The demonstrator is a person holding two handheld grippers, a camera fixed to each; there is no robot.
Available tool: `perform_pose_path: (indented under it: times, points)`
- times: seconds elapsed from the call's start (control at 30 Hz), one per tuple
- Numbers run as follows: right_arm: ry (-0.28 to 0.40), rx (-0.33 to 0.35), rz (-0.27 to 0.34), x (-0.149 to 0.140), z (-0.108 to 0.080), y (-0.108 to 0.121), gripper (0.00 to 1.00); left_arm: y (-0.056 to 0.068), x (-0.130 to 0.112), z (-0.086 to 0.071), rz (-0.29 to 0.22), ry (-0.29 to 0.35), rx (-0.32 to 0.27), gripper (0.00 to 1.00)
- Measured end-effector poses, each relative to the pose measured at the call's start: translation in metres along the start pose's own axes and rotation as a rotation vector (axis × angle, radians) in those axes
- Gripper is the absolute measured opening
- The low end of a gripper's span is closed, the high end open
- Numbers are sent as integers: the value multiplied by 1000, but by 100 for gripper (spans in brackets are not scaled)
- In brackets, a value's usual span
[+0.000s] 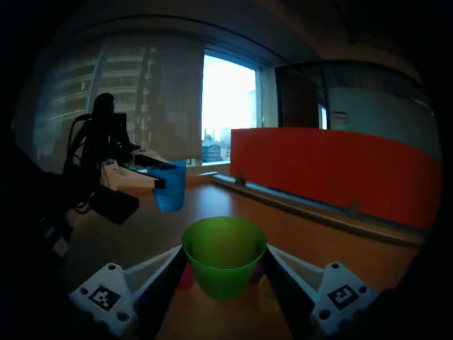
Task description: Pour water
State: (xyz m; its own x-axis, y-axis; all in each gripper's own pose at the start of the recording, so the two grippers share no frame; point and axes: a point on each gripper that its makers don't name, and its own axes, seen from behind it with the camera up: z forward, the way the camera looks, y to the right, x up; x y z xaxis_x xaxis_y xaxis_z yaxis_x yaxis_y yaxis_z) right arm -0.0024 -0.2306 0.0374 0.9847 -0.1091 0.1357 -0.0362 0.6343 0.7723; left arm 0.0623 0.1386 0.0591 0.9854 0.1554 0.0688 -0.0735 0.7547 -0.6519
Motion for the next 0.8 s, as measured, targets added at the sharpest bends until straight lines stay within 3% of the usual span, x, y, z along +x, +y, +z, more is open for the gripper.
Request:
perform_pose_path:
  times: [0.8]
  points:
    - [80, 21, -29, 26, 17, -10, 92, -9, 1, 0, 8, 11, 18, 87]
